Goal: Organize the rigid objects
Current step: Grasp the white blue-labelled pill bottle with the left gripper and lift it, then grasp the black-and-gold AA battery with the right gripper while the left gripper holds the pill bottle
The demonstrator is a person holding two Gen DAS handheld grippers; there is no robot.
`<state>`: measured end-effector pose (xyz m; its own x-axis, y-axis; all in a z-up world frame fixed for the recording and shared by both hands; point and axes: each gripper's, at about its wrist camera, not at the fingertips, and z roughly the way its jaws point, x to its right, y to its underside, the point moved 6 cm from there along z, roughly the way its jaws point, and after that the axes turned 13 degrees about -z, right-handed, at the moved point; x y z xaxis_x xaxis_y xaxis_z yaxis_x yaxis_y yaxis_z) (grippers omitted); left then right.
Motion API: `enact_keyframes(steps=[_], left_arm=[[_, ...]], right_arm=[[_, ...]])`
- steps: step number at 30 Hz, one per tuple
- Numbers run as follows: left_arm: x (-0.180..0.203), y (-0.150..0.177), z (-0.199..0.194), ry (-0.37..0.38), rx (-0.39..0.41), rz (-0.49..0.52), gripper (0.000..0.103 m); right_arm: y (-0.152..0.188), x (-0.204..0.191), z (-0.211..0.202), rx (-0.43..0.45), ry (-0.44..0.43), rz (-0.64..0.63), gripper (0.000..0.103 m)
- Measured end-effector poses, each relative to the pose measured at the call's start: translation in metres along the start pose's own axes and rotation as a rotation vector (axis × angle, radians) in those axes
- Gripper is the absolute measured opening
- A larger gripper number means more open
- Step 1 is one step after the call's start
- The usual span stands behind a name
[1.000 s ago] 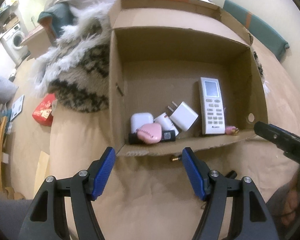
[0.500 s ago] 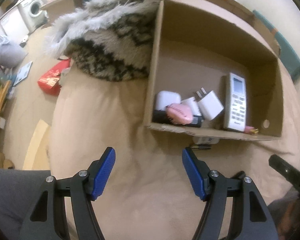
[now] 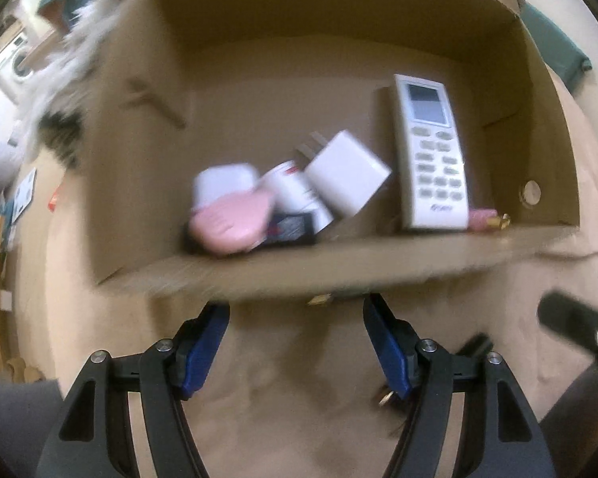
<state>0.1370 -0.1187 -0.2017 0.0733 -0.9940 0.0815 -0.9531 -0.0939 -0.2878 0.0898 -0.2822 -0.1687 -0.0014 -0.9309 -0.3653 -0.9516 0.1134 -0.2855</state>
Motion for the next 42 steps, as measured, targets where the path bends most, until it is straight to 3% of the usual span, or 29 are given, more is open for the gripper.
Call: enact_keyframes(steps=[9,11,12,16,23,28,36,42], left_arm=[[0.026,-0.011,0.04,-0.017,-0.052,0.004,0.066],[0.024,-0.011,0.042,0.005,-0.052,-0.003,0.049],[0.022,-0.011,0.041,0.019,-0.052,-0.009,0.047],[0.004,-0.013,0.028,0.017,-0.041,-0.015,0.047],[-0.04,-0.003,-0.004,0.004,-0.101,-0.058,0.047],[-0.073,-0.003,-0.034,0.015,-0.087,-0.101,0.047],[-0.109,-0.009,-0.076,-0.009,0.006,-0.149,0.047],[-0.119,-0.009,-0.076,-0.009,0.009,-0.239,0.047]], right_arm=[[-0.001,0.001,0.004,-0.013,-0.014,0.011,0.077],[-0.001,0.0,0.005,-0.013,-0.012,0.009,0.077],[-0.002,0.0,0.005,-0.014,-0.011,0.007,0.077],[-0.001,0.0,0.005,-0.017,-0.007,0.004,0.077],[-0.002,-0.008,0.013,-0.037,-0.001,-0.026,0.077],[0.003,-0.018,0.024,-0.069,-0.001,-0.06,0.077],[0.004,-0.052,0.054,-0.093,-0.022,-0.117,0.077],[-0.006,-0.094,0.09,-0.086,0.061,-0.243,0.077]])
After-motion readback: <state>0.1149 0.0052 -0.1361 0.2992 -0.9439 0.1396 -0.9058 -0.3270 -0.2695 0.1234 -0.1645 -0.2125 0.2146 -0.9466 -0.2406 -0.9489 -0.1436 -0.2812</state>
